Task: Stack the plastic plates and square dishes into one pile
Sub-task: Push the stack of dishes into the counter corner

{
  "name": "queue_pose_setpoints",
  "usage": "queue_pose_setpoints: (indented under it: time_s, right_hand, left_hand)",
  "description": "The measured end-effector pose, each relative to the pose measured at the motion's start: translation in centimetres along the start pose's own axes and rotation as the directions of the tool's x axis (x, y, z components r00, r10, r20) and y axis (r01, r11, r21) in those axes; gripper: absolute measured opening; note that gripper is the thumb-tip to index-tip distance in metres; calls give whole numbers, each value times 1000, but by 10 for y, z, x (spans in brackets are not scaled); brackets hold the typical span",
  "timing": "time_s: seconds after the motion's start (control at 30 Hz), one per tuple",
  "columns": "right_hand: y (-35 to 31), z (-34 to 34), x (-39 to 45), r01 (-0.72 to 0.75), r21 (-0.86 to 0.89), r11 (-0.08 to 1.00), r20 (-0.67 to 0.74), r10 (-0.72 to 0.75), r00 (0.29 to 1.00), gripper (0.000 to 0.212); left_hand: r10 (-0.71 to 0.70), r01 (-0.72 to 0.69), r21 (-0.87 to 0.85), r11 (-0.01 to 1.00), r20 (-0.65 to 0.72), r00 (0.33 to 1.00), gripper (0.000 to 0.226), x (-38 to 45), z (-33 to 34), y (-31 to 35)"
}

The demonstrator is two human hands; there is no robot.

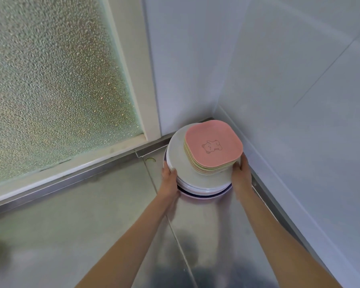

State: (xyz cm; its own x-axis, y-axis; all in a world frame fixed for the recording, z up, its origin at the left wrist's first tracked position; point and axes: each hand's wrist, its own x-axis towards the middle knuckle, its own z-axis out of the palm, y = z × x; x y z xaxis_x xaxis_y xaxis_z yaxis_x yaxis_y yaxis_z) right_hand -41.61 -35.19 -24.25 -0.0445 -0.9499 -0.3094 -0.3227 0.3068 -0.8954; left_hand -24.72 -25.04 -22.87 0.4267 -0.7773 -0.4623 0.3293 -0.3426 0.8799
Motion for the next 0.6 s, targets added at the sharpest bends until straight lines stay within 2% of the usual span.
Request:
queue_pose_setpoints:
  time_s: [0.17,0.4,0.47,0.53,0.6]
  right_hand:
    - [-4,-1,-4,13,-60,998,-27,-15,1000,56]
    - [-13,-7,-8,59,-123,991,32,-55,998,54]
    - [-18,-10,-7,89,-125,988,16,-87,996,47]
    - [-31,-12,-4,89,-97,991,-39,-94,995,44]
    - [-47,-13,2,115,-18,993,-4,-115,993,37]
  left_hand:
    - [73,-76,200,977,20,997,56,1,-3,-1]
    - [104,-93,258,962,-28,994,56,-2,2,0]
    - [126,-100,359,928,-49,991,52,-1,2,5]
    - [227,-147,490,859,-106,968,54,-5,3,9]
    - [353,-267,486,832,-92,931,59,-22,11,13]
